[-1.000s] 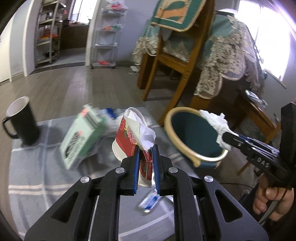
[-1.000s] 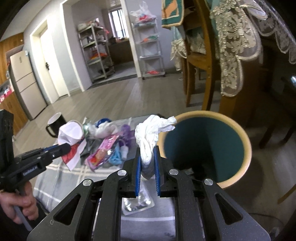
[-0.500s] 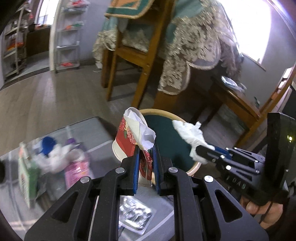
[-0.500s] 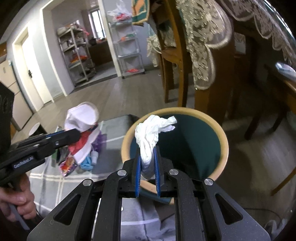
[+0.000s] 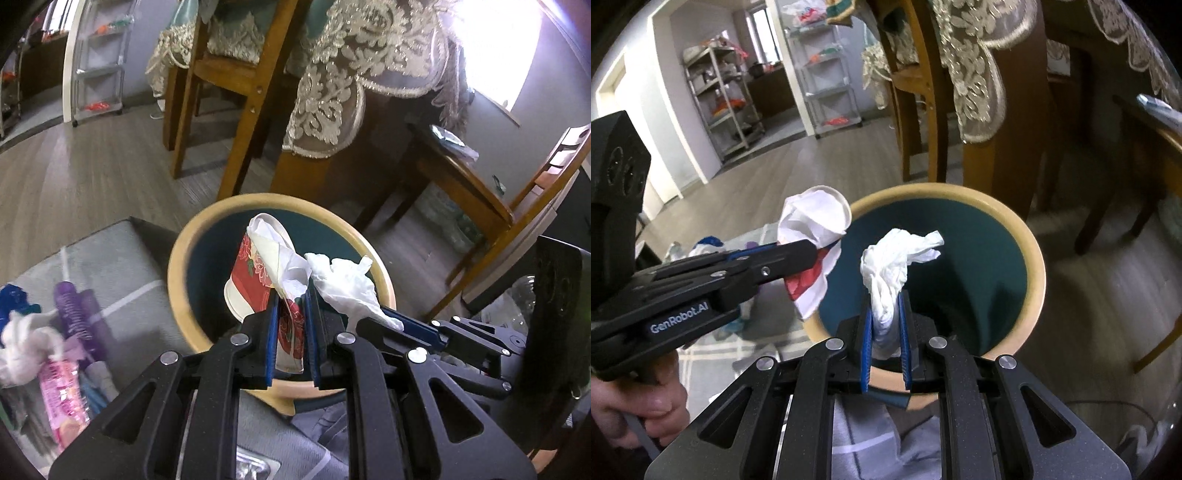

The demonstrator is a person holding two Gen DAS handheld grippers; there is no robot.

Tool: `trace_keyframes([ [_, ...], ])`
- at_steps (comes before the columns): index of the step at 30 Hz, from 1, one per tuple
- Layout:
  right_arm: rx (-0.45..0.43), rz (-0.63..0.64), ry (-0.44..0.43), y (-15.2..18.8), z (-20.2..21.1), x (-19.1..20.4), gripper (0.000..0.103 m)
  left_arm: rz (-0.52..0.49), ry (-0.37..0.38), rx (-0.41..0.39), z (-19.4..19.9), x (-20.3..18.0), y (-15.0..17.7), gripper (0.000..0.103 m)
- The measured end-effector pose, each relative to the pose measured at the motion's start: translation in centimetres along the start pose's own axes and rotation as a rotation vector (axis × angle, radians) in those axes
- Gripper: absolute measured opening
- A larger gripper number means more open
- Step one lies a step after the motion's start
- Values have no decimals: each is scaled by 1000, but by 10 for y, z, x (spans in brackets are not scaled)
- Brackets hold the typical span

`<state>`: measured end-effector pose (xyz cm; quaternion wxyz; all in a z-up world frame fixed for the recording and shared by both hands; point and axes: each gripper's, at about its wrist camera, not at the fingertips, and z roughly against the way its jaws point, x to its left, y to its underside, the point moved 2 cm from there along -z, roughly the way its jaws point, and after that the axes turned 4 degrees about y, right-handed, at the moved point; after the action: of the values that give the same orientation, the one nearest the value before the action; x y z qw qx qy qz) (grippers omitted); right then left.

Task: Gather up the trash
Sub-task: 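Carry the red cup and white tissue over the bin and release both, then grasp a white tissue with the left gripper while the right gripper grasps the pink wrapper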

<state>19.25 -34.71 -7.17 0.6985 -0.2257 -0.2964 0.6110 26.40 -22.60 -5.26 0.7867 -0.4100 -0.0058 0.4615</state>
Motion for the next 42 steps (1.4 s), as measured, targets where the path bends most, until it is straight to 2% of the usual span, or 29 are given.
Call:
trace_keyframes([
  [13,51,-38,15,-2,-20,-9,15,70,67,50,-30,16,-2,16],
  [16,65,-34,28,-3,-23,-9,24,89,58,52,-28,20,0,17],
  [19,58,-42,40,-3,-22,-12,31,107,37,33,-19,27,-2,17],
  [25,51,-51,42,-3,-20,-14,31,102,24,-23,4,31,-8,19],
  [36,53,-108,17,-1,-19,-25,36,96,33,-33,6,30,-10,47],
  [42,42,-146,-3,-1,-15,-28,39,99,23,-67,21,32,-11,55],
])
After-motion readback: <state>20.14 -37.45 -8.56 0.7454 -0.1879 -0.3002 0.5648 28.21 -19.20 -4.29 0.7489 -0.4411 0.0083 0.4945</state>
